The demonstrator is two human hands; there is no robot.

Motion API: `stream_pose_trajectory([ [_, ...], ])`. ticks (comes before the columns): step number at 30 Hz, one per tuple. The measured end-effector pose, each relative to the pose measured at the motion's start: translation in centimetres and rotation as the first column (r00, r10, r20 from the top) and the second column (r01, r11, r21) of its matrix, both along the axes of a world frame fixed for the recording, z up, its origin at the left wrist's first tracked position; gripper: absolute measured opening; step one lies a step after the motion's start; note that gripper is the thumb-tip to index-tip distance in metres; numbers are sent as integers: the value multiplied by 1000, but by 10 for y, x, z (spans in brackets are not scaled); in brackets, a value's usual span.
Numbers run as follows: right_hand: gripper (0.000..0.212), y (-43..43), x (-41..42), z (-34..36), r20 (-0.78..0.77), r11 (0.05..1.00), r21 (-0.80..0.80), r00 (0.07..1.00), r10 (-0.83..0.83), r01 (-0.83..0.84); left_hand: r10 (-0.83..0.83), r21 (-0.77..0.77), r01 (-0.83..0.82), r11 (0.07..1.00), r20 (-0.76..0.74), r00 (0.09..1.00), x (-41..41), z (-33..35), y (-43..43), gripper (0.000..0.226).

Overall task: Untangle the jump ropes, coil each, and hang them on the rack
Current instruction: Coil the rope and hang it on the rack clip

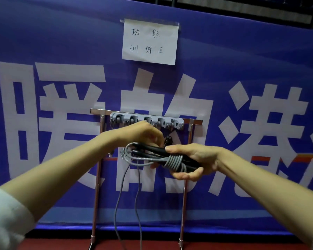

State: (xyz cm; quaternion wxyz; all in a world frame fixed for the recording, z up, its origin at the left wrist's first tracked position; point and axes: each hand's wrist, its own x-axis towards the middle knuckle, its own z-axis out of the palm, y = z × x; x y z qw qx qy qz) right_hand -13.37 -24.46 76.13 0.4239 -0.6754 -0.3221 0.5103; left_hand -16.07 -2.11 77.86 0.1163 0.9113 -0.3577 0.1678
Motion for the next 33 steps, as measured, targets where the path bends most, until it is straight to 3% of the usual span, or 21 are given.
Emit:
stream_pose_trajectory([
  [3, 40, 2, 0, -5, 90, 992, -82, 992, -89, 96, 37, 53, -35, 998, -42, 998, -3, 2, -2, 18],
  [5, 38, 7, -2, 2, 416, 978, -106, 901, -123, 182, 67, 42, -66, 997, -23, 997, -2, 2, -1, 21],
  [7, 38, 15, -5, 9, 777, 955, -140, 627, -58, 262, 101, 17, -101, 995, 15, 995, 1, -1, -2, 20],
  [9, 37, 22, -5, 11, 971, 906, -174, 222, 92, 387, 154, -69, -152, 986, 25, 988, 1, -5, -7, 20],
  [11, 41, 25, -3, 8, 953, 857, -90, -206, 222, 508, 128, -383, -195, 903, -193, 973, -3, -10, -13, 21],
  [13, 45, 24, 0, 8, 860, 863, 66, -467, 205, 501, -106, -668, -284, 688, -479, 871, -10, -16, -20, 17],
  [16, 54, 21, 2, 10, 791, 878, 158, -590, 161, 451, -391, -755, -415, 508, -632, 669, -15, -20, -25, 30],
  [18, 57, 22, 6, 9, 729, 892, 227, -675, 111, 391, -497, -771, -475, 424, -637, 589, -13, -21, -22, 42],
  [20, 56, 19, 11, 8, 624, 911, 332, -781, -19, 243, -568, -775, -502, 384, -627, 533, -9, -23, -20, 35],
  [23, 58, 16, 20, 9, 526, 907, 399, -843, -110, 131, -652, -780, -543, 312, -591, 475, -6, -24, -21, 23],
  [26, 59, 18, 12, 8, 562, 881, 440, -818, -121, 172, -630, -823, -483, 298, -550, 548, -6, -27, -27, 18],
  [27, 59, 19, 8, 9, 628, 869, 437, -771, -110, 231, -593, -843, -443, 306, -533, 604, -5, -28, -29, 17],
  [29, 57, 16, 3, 12, 797, 847, 415, -583, -161, 334, -510, -883, -347, 315, -466, 723, -4, -31, -31, 16],
  [33, 56, 12, -1, 14, 890, 850, 452, -204, -408, 270, -360, -915, -179, 362, -314, 878, 1, -39, -30, 29],
])
